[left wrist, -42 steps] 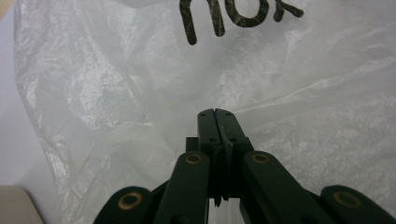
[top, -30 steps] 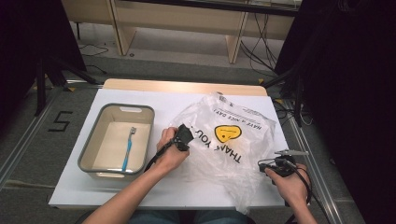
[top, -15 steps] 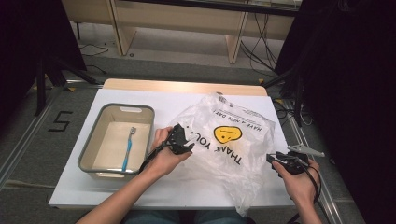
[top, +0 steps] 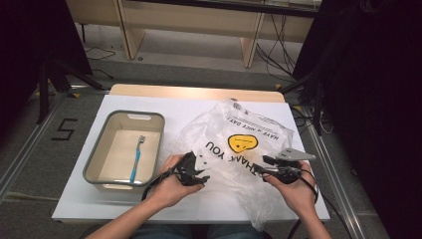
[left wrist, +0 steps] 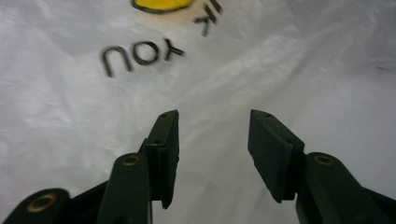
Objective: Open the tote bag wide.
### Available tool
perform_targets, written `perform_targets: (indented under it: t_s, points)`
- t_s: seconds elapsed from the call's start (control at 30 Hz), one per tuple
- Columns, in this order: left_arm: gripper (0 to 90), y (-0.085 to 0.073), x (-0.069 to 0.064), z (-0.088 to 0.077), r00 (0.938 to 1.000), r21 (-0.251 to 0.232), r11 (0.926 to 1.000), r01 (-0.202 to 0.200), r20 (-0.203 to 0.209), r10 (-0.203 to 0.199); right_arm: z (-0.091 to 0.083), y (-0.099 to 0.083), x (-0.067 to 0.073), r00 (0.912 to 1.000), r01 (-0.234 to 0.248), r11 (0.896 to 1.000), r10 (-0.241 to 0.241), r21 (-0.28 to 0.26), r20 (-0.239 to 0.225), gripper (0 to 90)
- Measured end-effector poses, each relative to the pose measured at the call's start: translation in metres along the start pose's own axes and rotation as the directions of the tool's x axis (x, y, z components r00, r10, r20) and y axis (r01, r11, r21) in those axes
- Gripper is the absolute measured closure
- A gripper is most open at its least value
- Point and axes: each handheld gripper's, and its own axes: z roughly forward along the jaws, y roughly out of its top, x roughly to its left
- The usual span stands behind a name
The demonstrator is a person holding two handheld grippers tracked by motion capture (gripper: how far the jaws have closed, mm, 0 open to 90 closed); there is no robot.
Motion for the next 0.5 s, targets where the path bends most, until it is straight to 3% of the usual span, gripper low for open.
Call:
perform_targets:
  t_s: [0.23, 0.5]
  points:
    - [57.8, -0.006, -0.006, 0.013, 0.9973, 0.045, 0.9984, 0.035, 0.063, -0.037, 0.033, 0.016, 0.023, 0.9925, 0.084, 0.996, -0.080, 0.037, -0.092, 41.0]
    - [63.0, -0.010, -0.004, 0.019, 0.9963, 0.059, 0.9965, 0.059, 0.059, -0.063, 0.053, 0.019, 0.035, 0.9830, 0.120, 0.989, -0.106, 0.084, -0.150, 39.7]
